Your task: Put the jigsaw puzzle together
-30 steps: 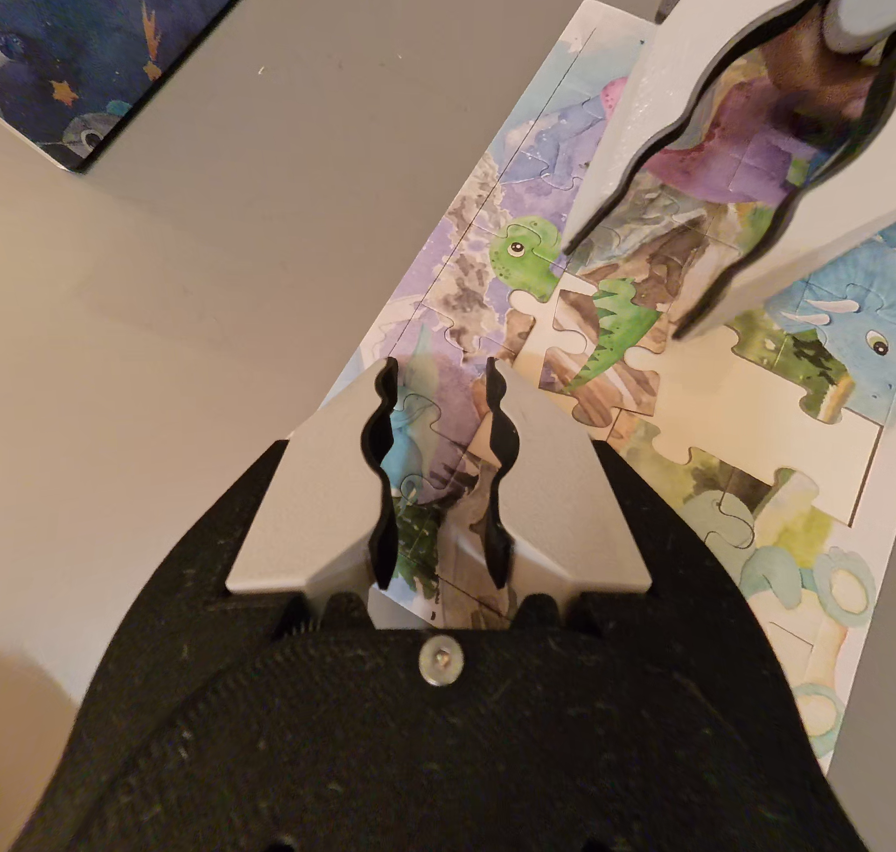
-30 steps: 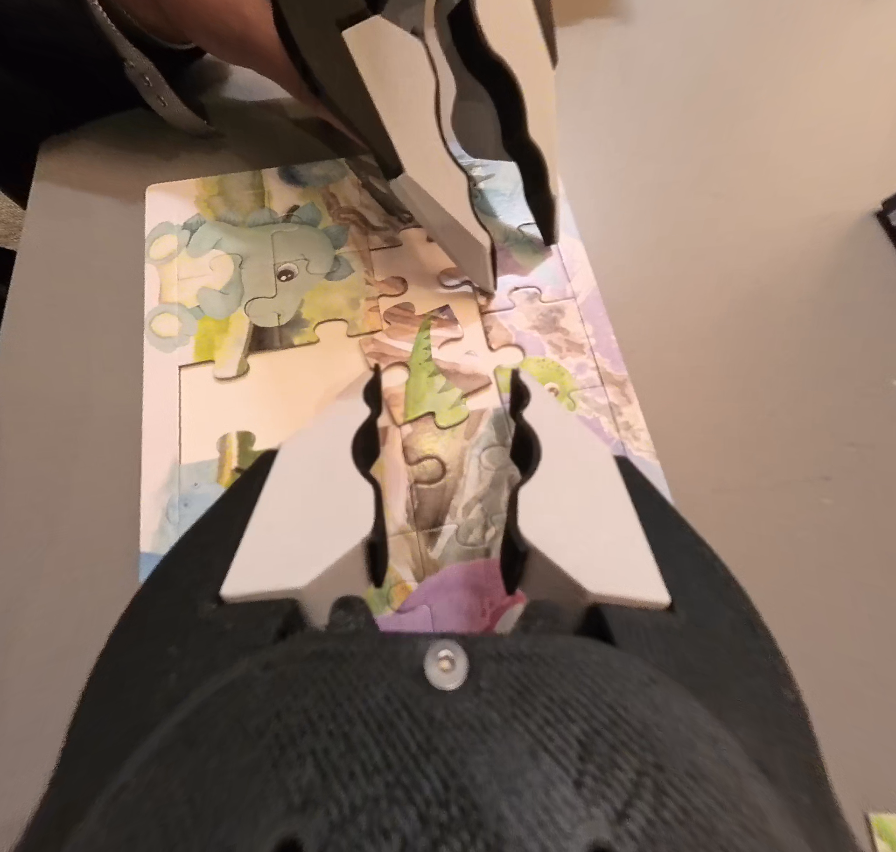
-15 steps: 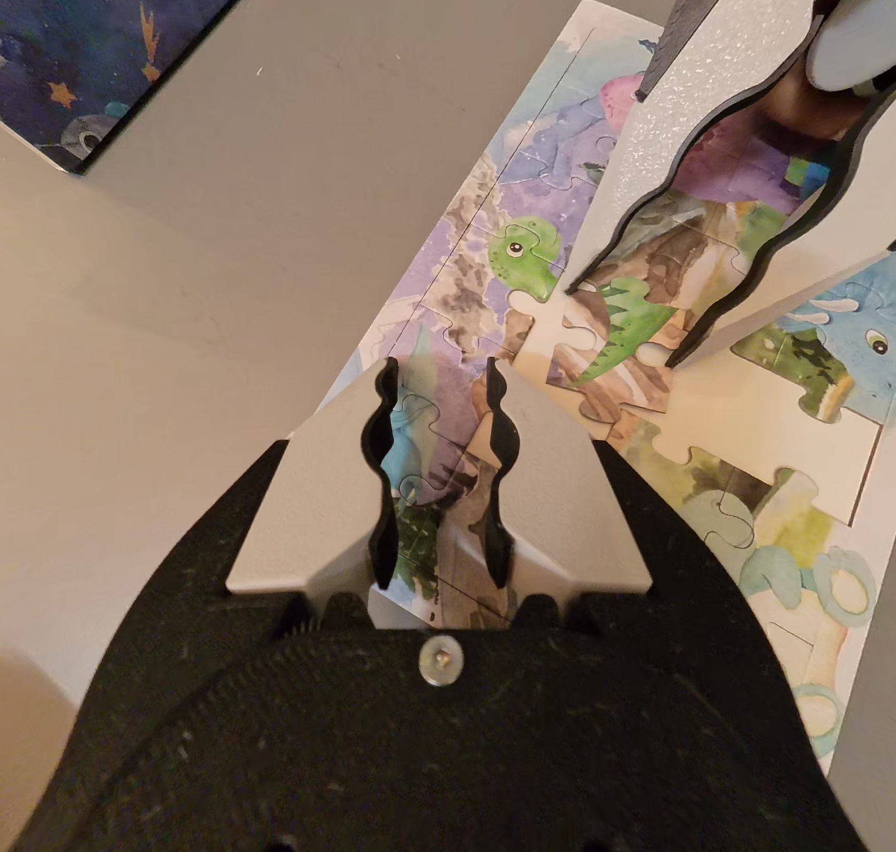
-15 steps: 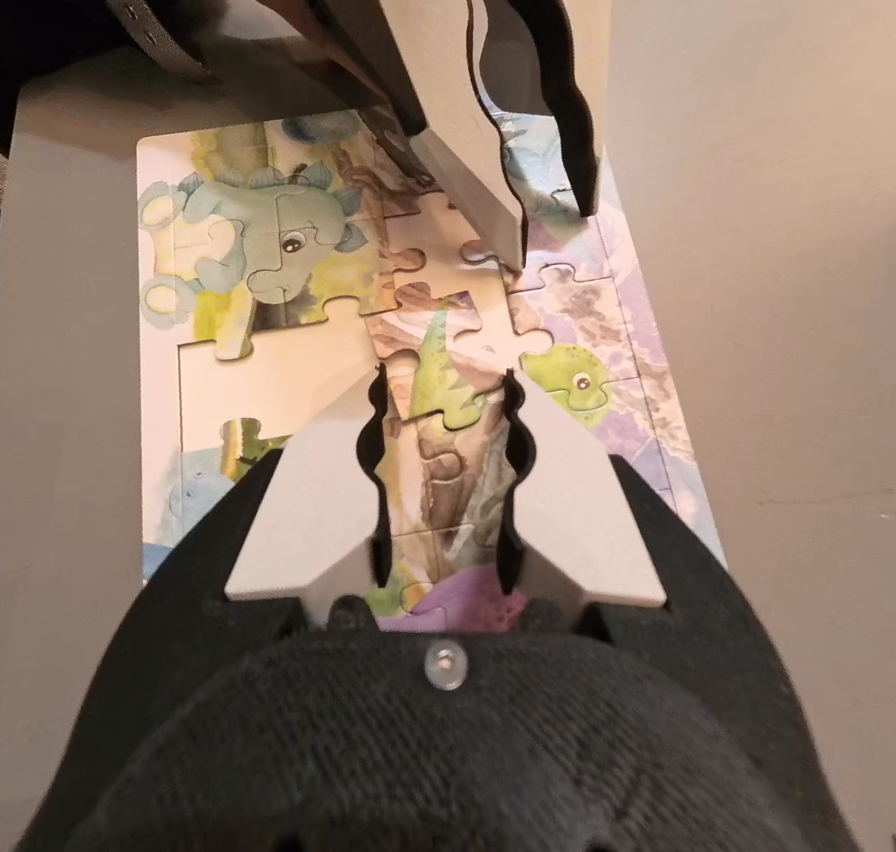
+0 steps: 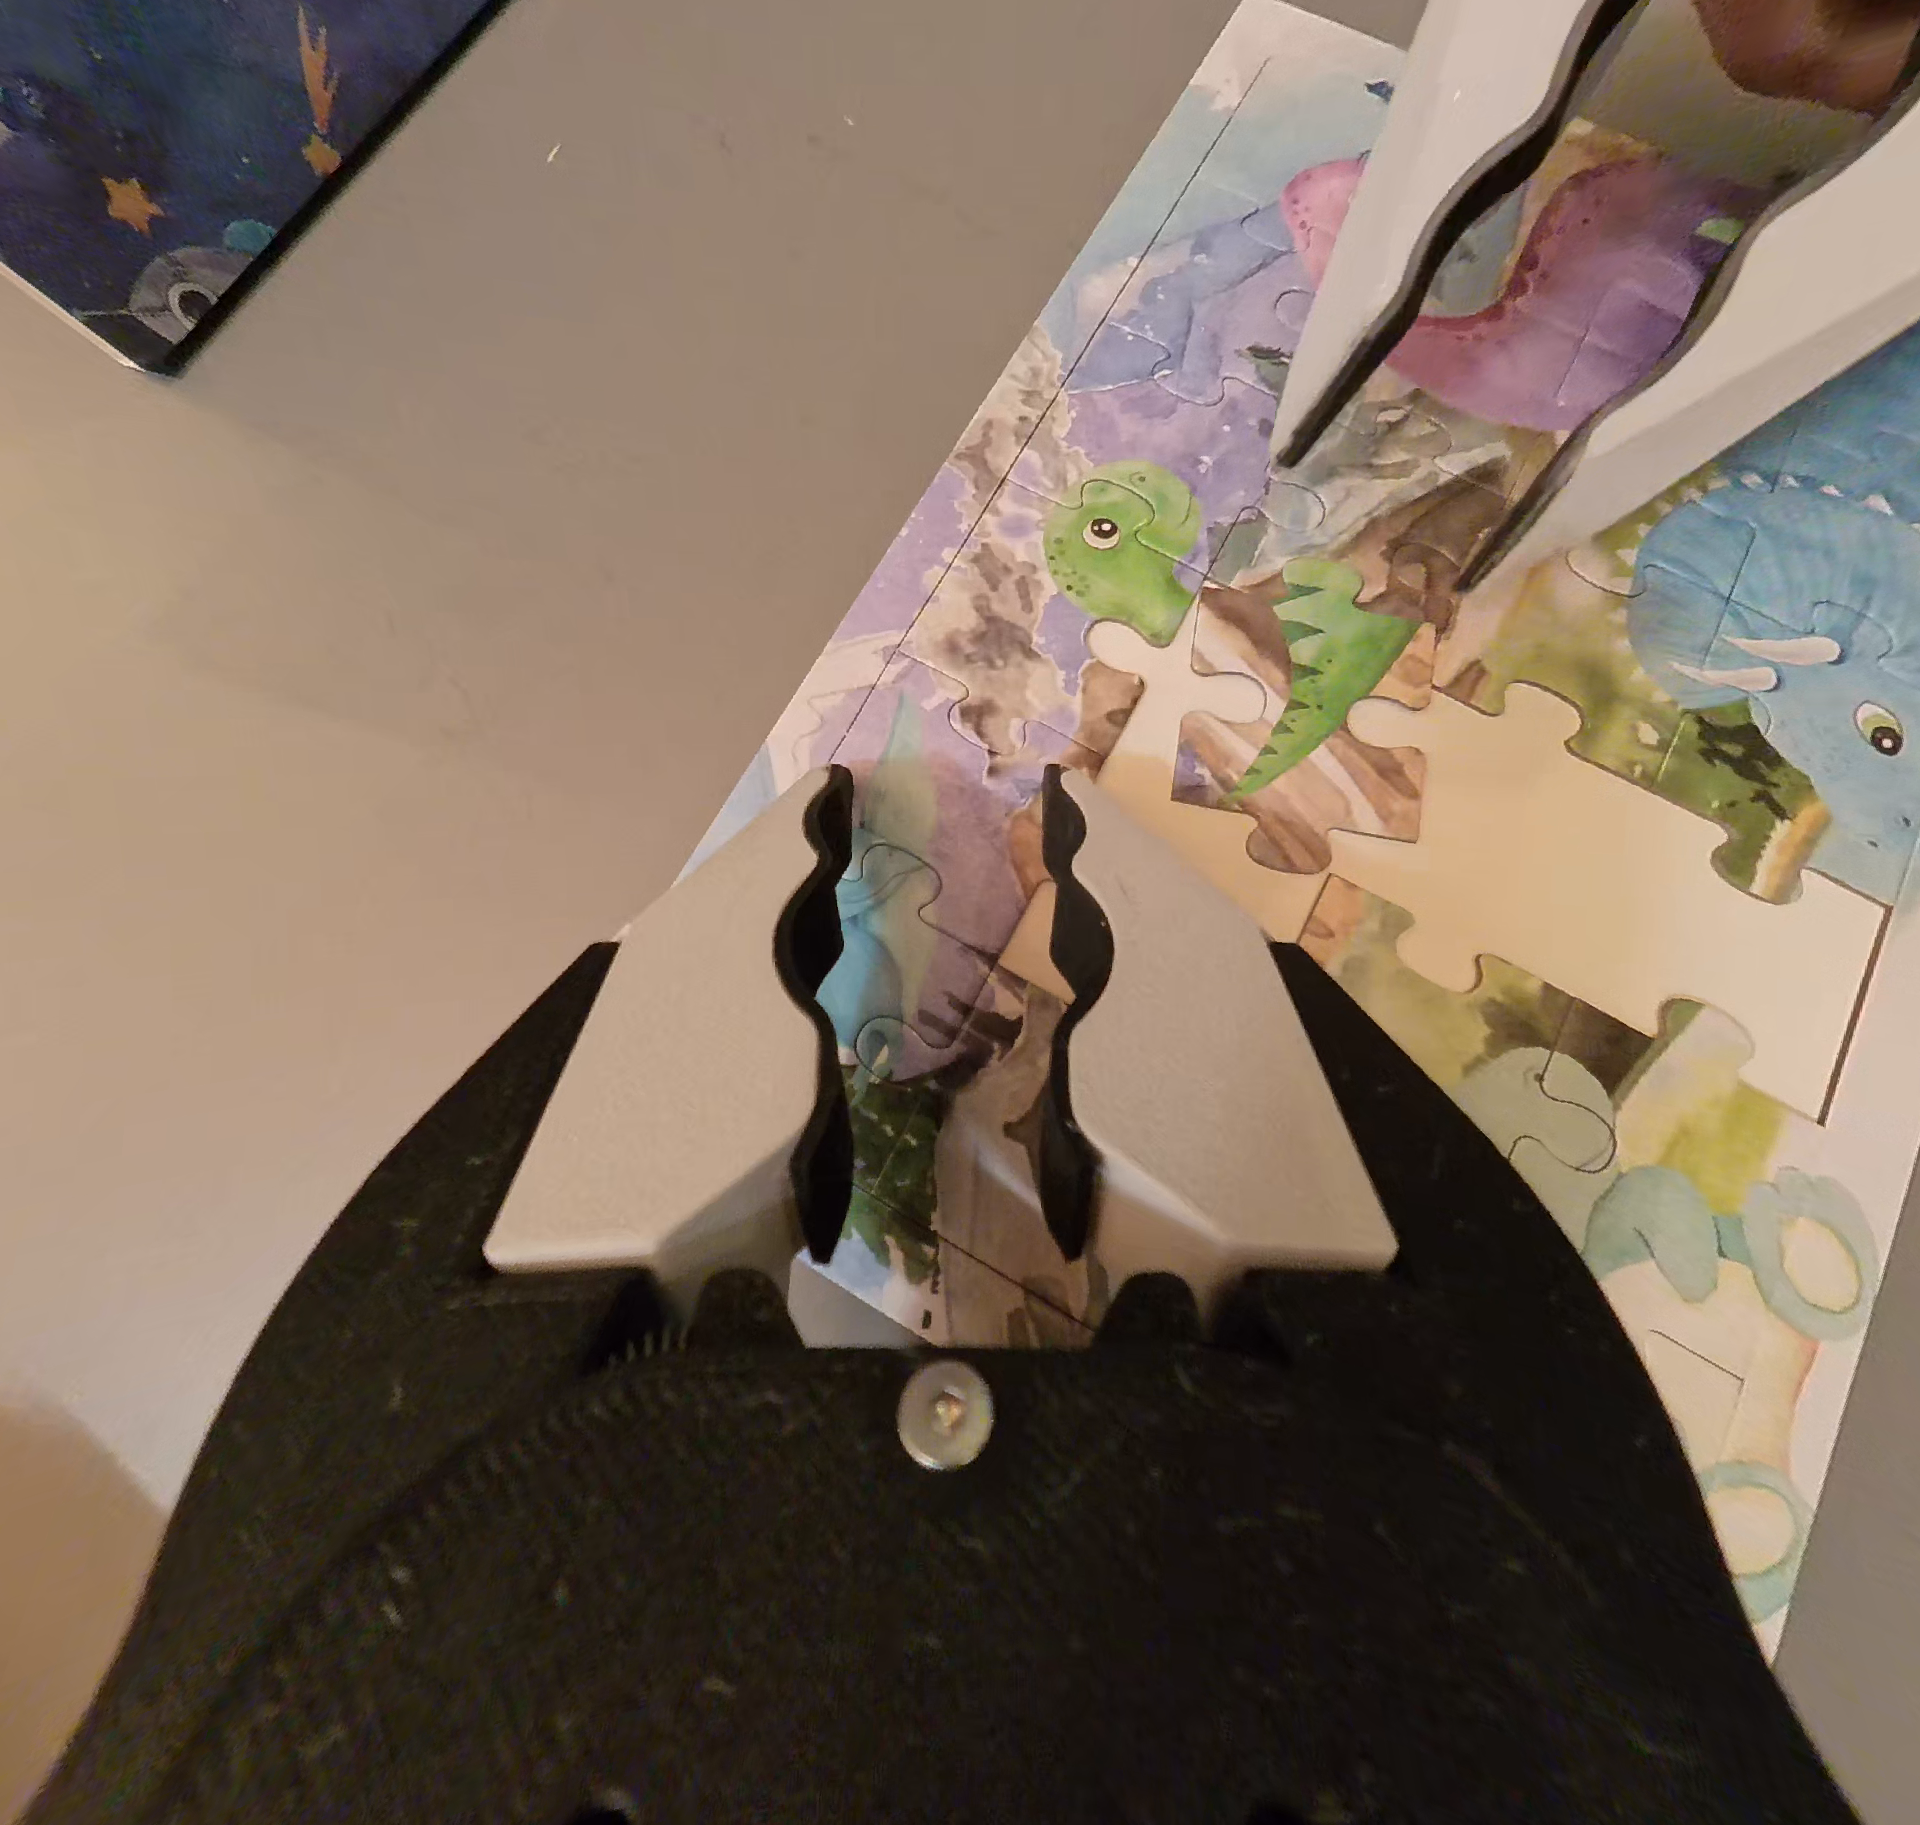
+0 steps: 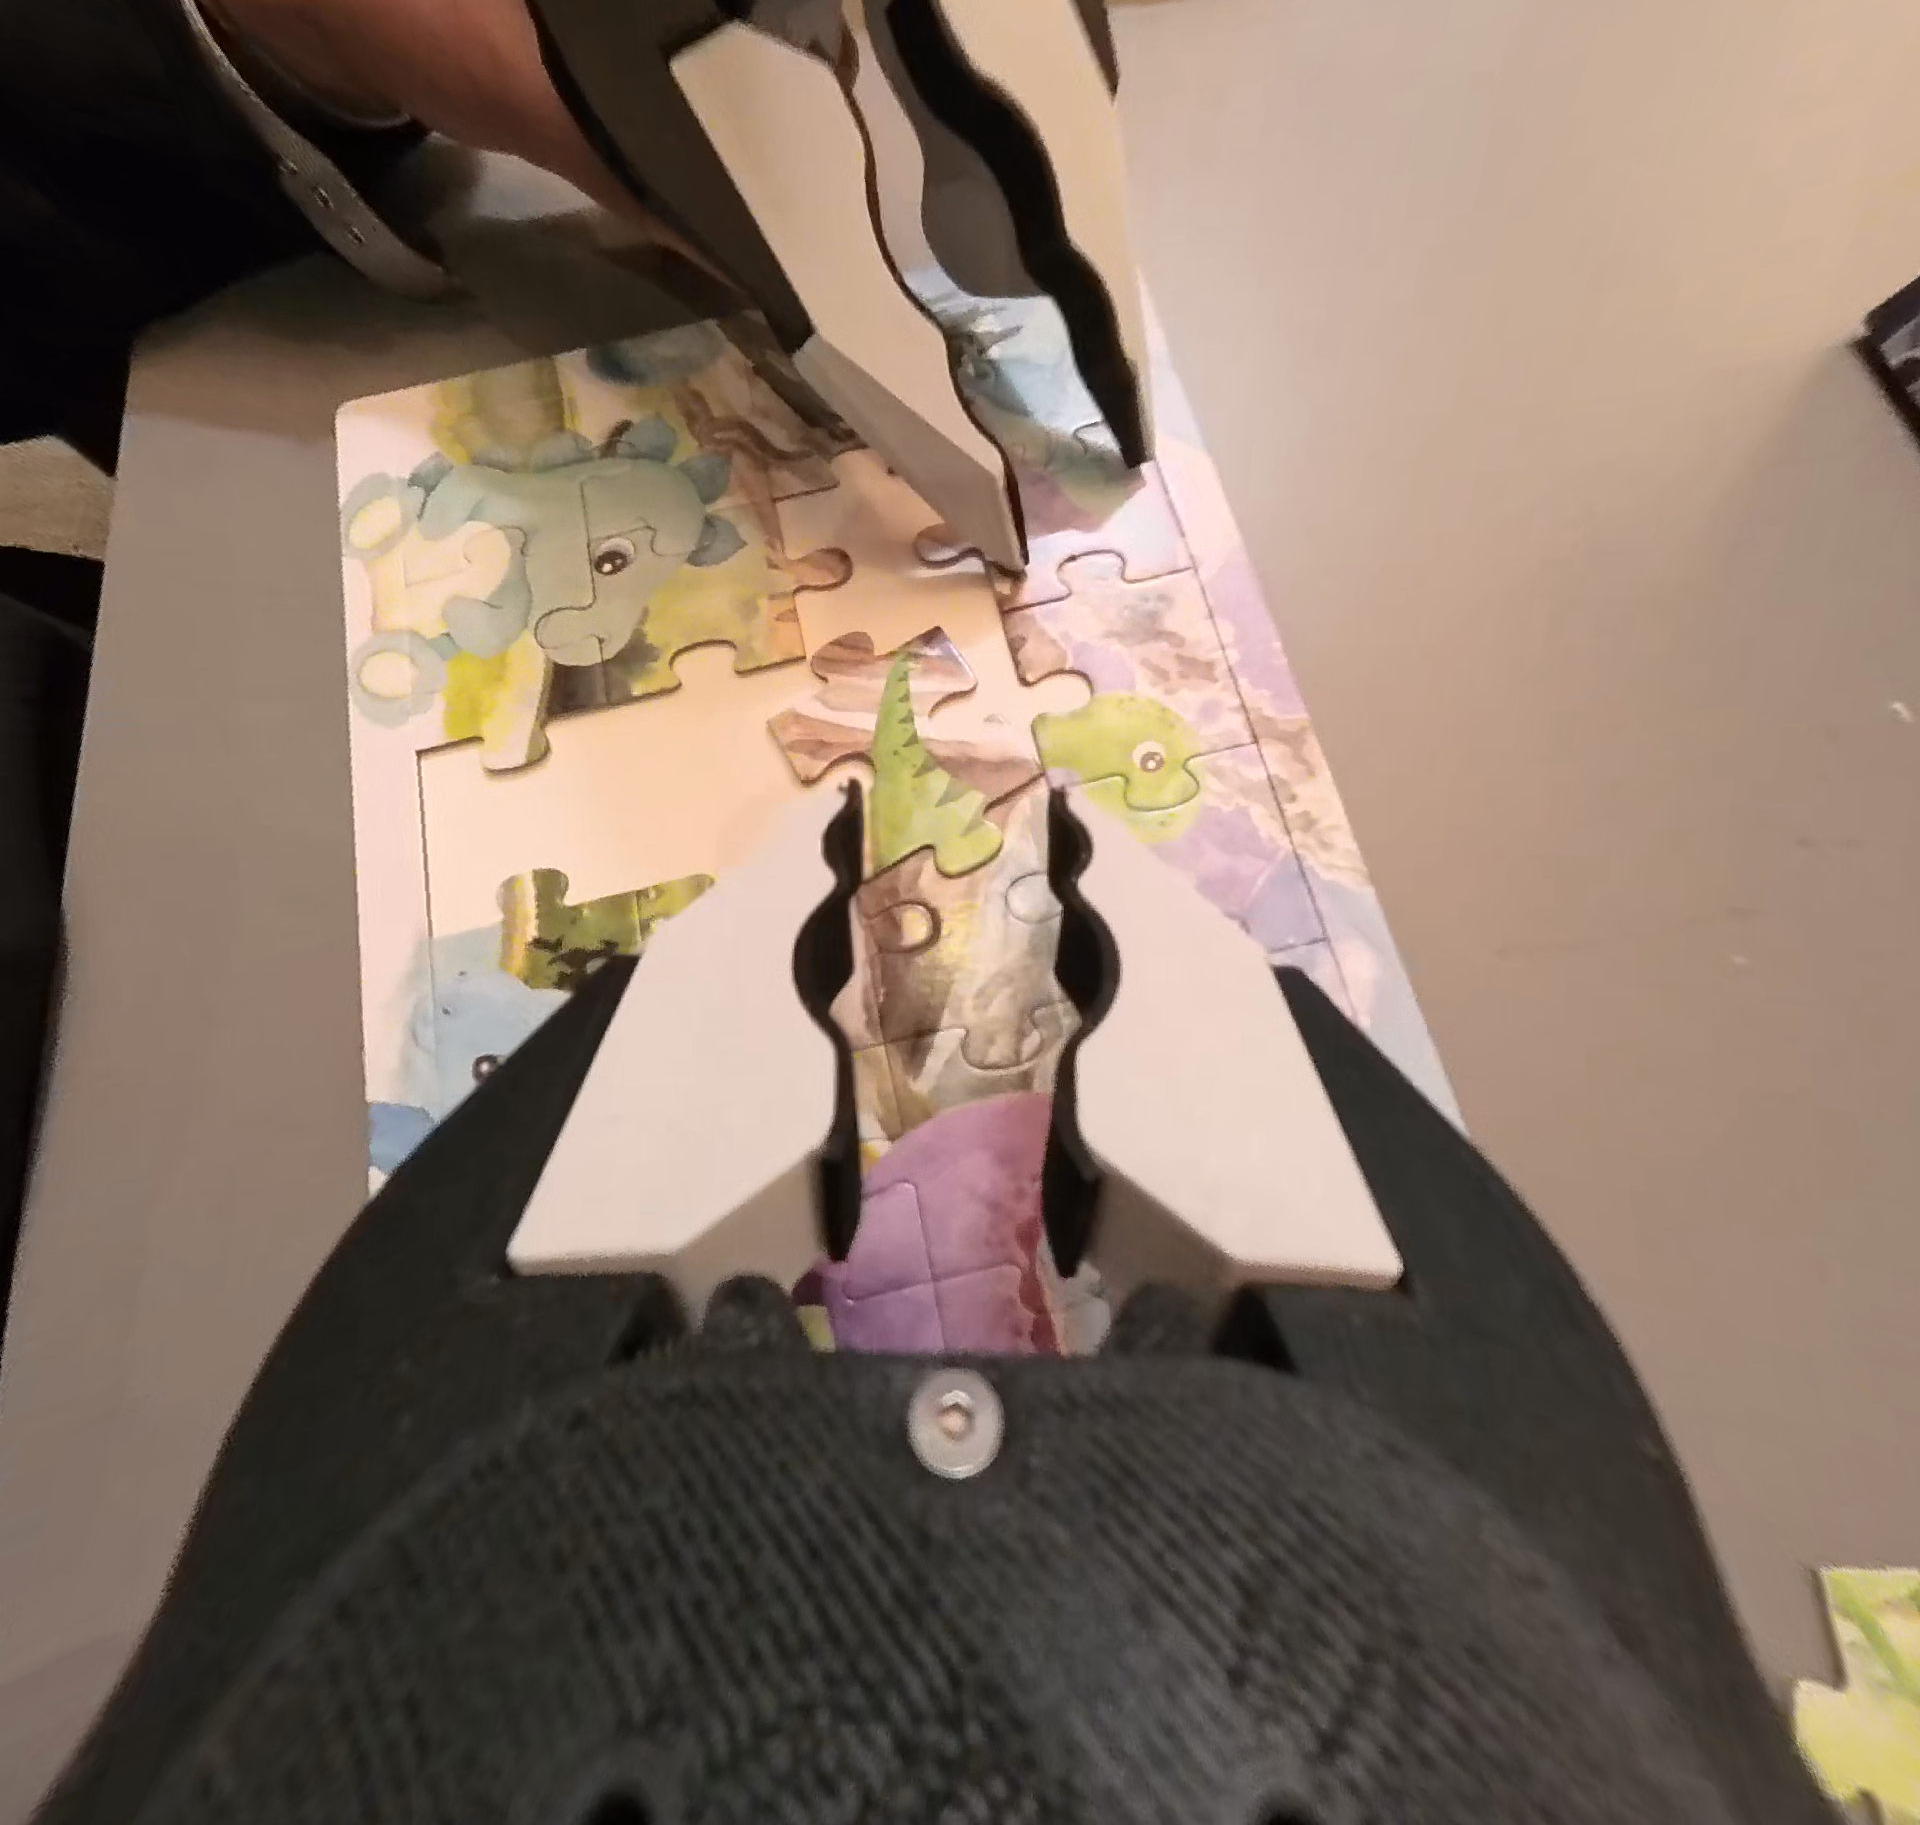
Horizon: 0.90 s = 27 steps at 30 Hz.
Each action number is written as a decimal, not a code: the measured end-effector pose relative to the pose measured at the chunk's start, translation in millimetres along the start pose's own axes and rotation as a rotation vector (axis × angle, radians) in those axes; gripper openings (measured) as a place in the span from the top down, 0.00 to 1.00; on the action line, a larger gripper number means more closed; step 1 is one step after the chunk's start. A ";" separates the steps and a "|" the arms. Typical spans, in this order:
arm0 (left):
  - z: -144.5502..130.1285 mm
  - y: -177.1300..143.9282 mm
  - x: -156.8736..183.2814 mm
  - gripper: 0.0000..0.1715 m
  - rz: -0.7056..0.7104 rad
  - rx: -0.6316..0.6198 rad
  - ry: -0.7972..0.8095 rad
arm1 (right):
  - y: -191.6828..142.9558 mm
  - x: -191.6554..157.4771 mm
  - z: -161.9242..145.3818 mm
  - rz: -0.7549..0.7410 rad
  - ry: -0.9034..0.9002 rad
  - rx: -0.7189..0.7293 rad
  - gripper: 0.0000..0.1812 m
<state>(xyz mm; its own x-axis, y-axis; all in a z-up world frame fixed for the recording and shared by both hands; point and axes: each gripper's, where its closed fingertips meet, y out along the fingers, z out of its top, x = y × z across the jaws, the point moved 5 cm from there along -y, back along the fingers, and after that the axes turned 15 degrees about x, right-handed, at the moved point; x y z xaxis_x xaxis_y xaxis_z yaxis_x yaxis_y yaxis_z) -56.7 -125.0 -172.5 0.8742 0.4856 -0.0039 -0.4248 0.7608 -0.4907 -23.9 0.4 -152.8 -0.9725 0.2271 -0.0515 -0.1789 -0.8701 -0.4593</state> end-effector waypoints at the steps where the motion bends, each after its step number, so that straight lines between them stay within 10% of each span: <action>1: 0.0 0.0 -0.1 0.79 0.000 0.000 0.000 | 2.0 -1.0 -3.7 0.006 0.002 -0.026 0.81; 13: -0.1 -0.2 0.0 0.79 -0.002 0.000 -0.002 | -0.3 -22.3 -17.7 0.183 0.032 -0.127 0.92; 27: -0.2 0.3 0.9 0.79 -0.006 0.001 -0.002 | 25.6 -16.7 -11.4 0.085 -0.094 -0.029 0.67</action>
<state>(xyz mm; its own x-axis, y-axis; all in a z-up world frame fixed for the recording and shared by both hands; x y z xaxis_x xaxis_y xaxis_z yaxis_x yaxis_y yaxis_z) -56.0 -124.4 -172.8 0.8762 0.4820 0.0010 -0.4197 0.7640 -0.4901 -10.5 -20.6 -173.8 -0.9939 0.1097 -0.0089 -0.0919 -0.8714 -0.4819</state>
